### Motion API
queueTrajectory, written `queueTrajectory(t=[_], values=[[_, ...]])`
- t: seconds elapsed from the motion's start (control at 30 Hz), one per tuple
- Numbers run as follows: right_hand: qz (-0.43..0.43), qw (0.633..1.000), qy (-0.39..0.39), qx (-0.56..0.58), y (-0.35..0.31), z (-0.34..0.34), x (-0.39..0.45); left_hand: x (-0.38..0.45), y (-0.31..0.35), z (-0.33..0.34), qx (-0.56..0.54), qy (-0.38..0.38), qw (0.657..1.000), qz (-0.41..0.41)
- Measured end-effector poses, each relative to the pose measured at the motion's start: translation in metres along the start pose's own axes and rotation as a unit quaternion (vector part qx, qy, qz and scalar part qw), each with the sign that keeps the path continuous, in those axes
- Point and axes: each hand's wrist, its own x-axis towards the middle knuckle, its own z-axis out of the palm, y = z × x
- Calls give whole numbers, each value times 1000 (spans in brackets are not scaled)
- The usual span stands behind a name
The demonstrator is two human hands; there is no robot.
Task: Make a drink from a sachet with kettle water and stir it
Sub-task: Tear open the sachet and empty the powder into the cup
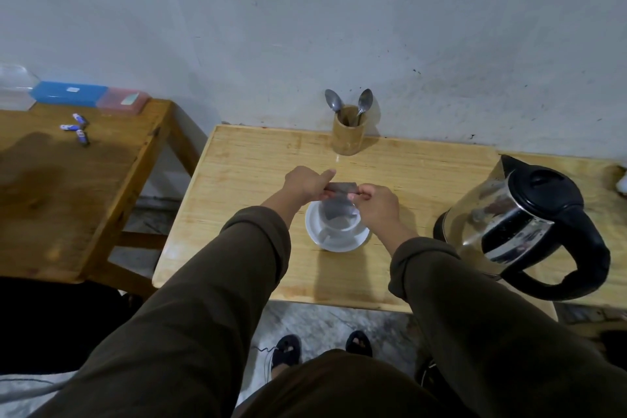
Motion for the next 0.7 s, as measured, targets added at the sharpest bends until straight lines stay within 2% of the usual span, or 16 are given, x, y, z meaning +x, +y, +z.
queueTrajectory(t=[0.1, 0.17, 0.23, 0.3, 0.37, 0.4, 0.7], values=[[15, 999, 20, 27, 0, 1, 0, -5, 0, -3, -50, -13, 998, 44], [15, 999, 33, 31, 0, 1, 0, -8, 1, -5, -116, -21, 992, 44], [15, 999, 32, 29, 1, 1, 0, -12, 1, -8, -129, -28, 990, 44], [15, 999, 27, 27, 2, 1, 0, -11, -5, -10, -20, -12, 996, 82], [13, 999, 30, 32, 4, 2, 1, -11, -11, -12, 109, 4, 986, 127], [13, 999, 32, 36, 5, 2, 2, -11, -13, -11, 141, 8, 980, 141], [12, 999, 17, 42, 11, -2, -1, -8, -18, -5, 160, 27, 971, 177]])
